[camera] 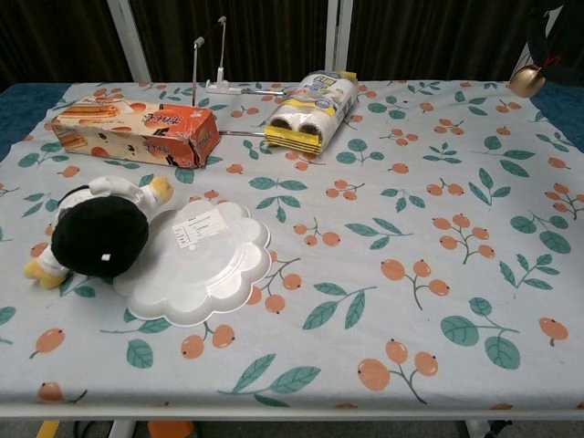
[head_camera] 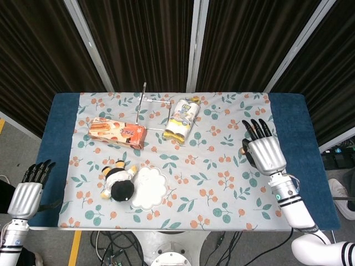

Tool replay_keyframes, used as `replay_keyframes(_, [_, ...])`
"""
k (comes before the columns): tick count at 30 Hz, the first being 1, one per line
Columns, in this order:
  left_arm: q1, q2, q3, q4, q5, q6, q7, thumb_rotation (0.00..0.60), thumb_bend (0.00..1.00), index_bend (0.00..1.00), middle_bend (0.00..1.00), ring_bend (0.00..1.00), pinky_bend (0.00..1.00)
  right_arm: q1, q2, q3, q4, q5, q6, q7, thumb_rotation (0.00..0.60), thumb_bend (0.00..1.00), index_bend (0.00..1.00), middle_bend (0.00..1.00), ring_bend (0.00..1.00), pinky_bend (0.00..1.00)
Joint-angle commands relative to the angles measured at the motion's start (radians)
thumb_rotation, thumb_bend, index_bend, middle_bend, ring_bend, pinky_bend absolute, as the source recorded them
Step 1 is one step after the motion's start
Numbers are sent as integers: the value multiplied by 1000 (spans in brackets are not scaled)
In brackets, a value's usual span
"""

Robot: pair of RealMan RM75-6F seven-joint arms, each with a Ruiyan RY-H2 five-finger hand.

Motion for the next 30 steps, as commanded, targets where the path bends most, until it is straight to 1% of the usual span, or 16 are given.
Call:
replay_keyframes(1, [1, 4, -2, -1, -3, 2, 0, 600, 20, 57, 0, 0, 15, -46, -72, 67, 122, -24, 183, -99, 600, 429, 740, 90, 0, 0])
replay_keyframes(2, [2, 6, -4, -2, -5, 4, -1, 600, 20, 57, 0, 0, 15, -49, -78, 79, 125, -8, 191, -99, 600, 429, 741, 90, 0, 0])
replay_keyframes(4, [1, 5, -5, -3, -7, 3, -2, 600, 20, 57, 0, 0, 16, -50, -75, 59, 86, -13, 150, -65, 600, 430, 742, 90, 0, 0])
replay_keyframes(7, [-3, -1, -2, -3, -6, -8, 3, 600, 20, 57, 0, 0, 15, -35, 14, -22, -117, -24, -88, 143, 600, 430, 742, 83, 0, 0])
replay_keyframes(9, [-6, -4, -1, -4, -4, -11, 6, 600, 20, 57, 0, 0, 15, -25, 60, -41, -148, -66, -137, 169, 600, 428, 741, 79, 0, 0])
replay_keyframes(10, [-6, -4, -1, -5, -2, -10, 6, 600, 20, 57, 0, 0, 15, -28, 67, -37, -131, -89, -111, 139, 600, 427, 741, 78, 0, 0])
replay_keyframes(12, [-5, -2, -1, -5, 0, -6, 5, 600, 20, 57, 0, 0, 15, -52, 28, 4, -34, -110, 34, 10, 600, 423, 740, 82, 0, 0])
replay_keyframes(14, [-3, 1, -2, -4, -2, -3, 1, 600, 20, 57, 0, 0, 15, -70, -21, 41, 27, -48, 115, -72, 600, 420, 741, 88, 0, 0])
replay_keyframes(16, [-3, 2, -3, -2, -6, -4, -1, 600, 20, 57, 0, 0, 15, -72, -33, 37, 9, -6, 94, -71, 600, 418, 743, 87, 0, 0])
replay_keyframes(20, [-8, -8, -3, 1, -9, -16, -1, 600, 19, 57, 0, 0, 15, -51, -10, -50, -93, -38, -75, -5, 600, 415, 744, 80, 0, 0])
replay_keyframes(21, [-10, -9, -2, 1, -6, -17, 1, 600, 20, 57, 0, 0, 15, -47, -4, -59, -106, -48, -95, 5, 600, 414, 743, 78, 0, 0])
replay_keyframes(22, [-11, -10, -1, 1, -4, -18, 3, 600, 20, 57, 0, 0, 15, -46, 2, -59, -107, -59, -94, 6, 600, 414, 743, 77, 0, 0])
replay_keyframes(24, [-10, -8, -1, 0, -2, -14, 3, 600, 20, 57, 0, 0, 15, -59, -7, -22, -54, -82, -4, -29, 600, 414, 742, 76, 0, 0])
replay_keyframes(27, [-5, -1, -3, 0, -7, -7, -4, 600, 20, 57, 0, 0, 15, -84, -27, 46, 9, 4, 89, -38, 600, 414, 743, 81, 0, 0])
replay_keyframes(28, [-4, 0, -4, 1, -8, -6, -5, 600, 20, 57, 0, 0, 15, -86, -27, 51, 10, 23, 88, -37, 600, 414, 744, 81, 0, 0])
replay_keyframes(30, [-4, -1, -4, 2, -11, -7, -7, 600, 20, 57, 0, 0, 15, -83, -24, 14, -13, 7, 41, -40, 600, 414, 747, 82, 0, 0])
